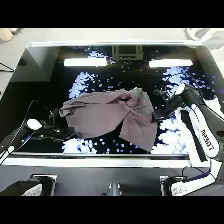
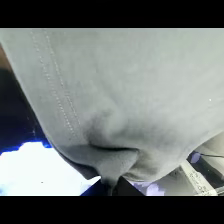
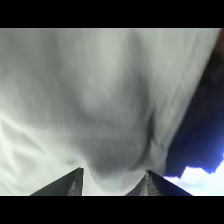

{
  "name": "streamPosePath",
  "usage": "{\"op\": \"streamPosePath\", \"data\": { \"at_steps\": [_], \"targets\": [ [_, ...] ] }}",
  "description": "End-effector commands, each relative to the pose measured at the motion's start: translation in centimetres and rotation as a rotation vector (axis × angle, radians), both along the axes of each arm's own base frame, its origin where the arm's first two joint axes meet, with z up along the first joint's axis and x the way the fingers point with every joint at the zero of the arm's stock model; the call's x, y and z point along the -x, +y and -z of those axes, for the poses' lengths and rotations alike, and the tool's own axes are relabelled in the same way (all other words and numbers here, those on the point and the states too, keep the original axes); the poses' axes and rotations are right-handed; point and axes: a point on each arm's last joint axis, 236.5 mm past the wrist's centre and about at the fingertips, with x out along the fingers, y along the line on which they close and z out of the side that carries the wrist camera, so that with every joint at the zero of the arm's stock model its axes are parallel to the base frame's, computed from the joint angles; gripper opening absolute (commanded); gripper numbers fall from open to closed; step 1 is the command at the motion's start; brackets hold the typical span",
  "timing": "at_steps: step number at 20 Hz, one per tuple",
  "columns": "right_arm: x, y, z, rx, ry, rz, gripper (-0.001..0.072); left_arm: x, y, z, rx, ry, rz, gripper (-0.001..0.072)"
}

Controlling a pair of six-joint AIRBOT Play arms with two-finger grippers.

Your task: Fold the shirts.

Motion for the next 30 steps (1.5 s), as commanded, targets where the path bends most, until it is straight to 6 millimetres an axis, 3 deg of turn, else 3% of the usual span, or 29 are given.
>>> {"op": "streamPosePath", "data": {
  "at_steps": [1,3,4,5,6,8,10,11,12,13,14,15,16,17,18,19,20,21,23,25,27,30],
  "targets": [
    [-2.2,0.4,0.6,-0.009,-0.072,0.091,0.0393,0.4,-0.2,-0.2,0.008,0.008,0.017,0.0028],
    [-2.2,0.6,0.8,-0.015,-0.064,0.104,0.0428,0.4,-0.2,-0.3,0.008,0.005,0.018,0.0027],
    [-2.1,0.9,0.8,-0.028,-0.057,0.108,0.0525,0.2,-0.2,-0.4,0.008,0.0,0.018,0.0027],
    [-2.1,1.2,0.8,-0.041,-0.055,0.104,0.0535,-0.1,-0.2,-0.6,0.008,-0.009,0.021,0.0028],
    [-2.2,1.4,0.7,-0.054,-0.06,0.1,0.0412,-0.4,-0.2,-0.8,0.009,-0.017,0.022,0.0027],
    [-2.3,1.9,0.4,-0.073,-0.068,0.104,0.0028,-1.0,-0.3,-1.4,0.009,-0.045,0.034,0.0027],
    [-3.4,1.8,-1.5,-0.078,-0.144,0.048,0.0028,-2.6,-0.4,-3.0,0.011,-0.107,0.058,0.0027],
    [-4.6,1.7,-3.9,-0.076,-0.221,0.024,0.0027,-4.1,-0.4,-5.0,0.016,-0.165,0.061,0.0026],
    [-5.9,1.6,-7.1,-0.07,-0.316,0.001,0.0024,-6.4,-0.3,-8.4,0.018,-0.271,0.055,0.0026],
    [-7.2,1.5,-11.7,-0.06,-0.448,-0.023,0.0023,-8.7,-0.1,-12.8,0.013,-0.401,0.048,0.0026],
    [-8.7,1.2,-17.4,-0.038,-0.624,-0.046,0.0024,-11.0,0.6,-19.0,-0.009,-0.573,0.04,0.0026],
    [-9.6,0.7,-24.9,0.004,-0.843,-0.06,0.0024,-12.5,1.6,-26.5,-0.038,-0.766,0.022,0.0026],
    [-9.5,0.0,-33.3,0.054,-1.078,-0.05,0.0025,-12.7,2.8,-34.3,-0.068,-0.958,-0.004,0.0026],
    [-7.9,-0.8,-42.3,0.105,-1.331,-0.015,0.0025,-11.7,4.2,-42.7,-0.107,-1.164,-0.047,0.0026],
    [-4.1,-1.6,-51.8,0.154,-1.598,0.031,0.0025,-9.0,5.8,-51.6,-0.159,-1.391,-0.105,0.0026],
    [1.1,-2.1,-59.5,0.183,-1.827,0.086,0.0025,-5.1,7.2,-59.4,-0.2,-1.604,-0.174,0.0026],
    [6.6,-2.3,-64.4,0.186,-1.986,0.131,0.0025,-1.0,7.8,-65.0,-0.205,-1.769,-0.231,0.0026],
    [10.9,-2.2,-66.8,0.175,-2.069,0.157,0.0025,3.2,7.9,-69.0,-0.164,-1.884,-0.282,0.0026],
    [16.2,-1.8,-68.1,0.121,-2.113,0.19,0.0025,7.9,7.1,-71.3,-0.059,-1.941,-0.311,0.0026],
    [18.4,-1.7,-68.7,0.116,-2.145,0.196,0.0025,9.3,6.8,-70.9,-0.073,-1.933,-0.291,0.0026],
    [18.6,-2.0,-69.2,0.138,-2.166,0.206,0.0025,8.6,7.2,-69.7,-0.136,-1.893,-0.277,0.0026],
    [16.5,-2.4,-67.8,0.169,-2.102,0.193,0.0025,6.2,8.3,-67.5,-0.24,-1.807,-0.267,0.0026]
  ]
}}
